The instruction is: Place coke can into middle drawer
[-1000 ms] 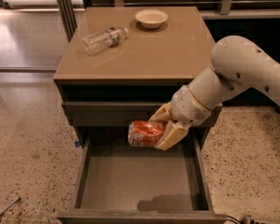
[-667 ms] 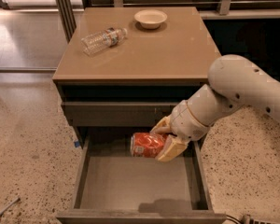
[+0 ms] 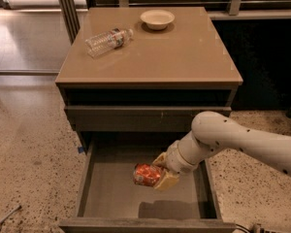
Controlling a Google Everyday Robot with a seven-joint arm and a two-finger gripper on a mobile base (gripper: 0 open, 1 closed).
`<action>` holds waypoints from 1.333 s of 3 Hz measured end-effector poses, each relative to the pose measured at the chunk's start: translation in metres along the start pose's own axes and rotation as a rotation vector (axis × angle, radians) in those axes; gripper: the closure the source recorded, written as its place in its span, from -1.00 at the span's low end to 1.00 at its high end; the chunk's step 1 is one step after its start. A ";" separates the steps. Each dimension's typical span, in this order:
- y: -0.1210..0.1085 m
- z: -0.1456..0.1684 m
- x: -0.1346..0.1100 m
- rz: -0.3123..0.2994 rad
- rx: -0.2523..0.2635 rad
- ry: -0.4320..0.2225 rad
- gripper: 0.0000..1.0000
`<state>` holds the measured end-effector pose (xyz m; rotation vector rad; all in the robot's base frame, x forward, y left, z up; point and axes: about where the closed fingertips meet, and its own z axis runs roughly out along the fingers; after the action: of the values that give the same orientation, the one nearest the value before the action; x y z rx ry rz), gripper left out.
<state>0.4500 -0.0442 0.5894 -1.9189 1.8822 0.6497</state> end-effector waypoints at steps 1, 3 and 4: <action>0.000 0.004 0.000 -0.001 -0.002 0.004 1.00; -0.025 0.084 0.052 0.076 -0.003 0.053 1.00; -0.032 0.124 0.080 0.095 -0.016 0.097 1.00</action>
Offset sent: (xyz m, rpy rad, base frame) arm 0.0254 0.0028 -0.1030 -0.0109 0.0747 -0.0920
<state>0.4741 -0.0390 0.4402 -1.9124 2.0447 0.6120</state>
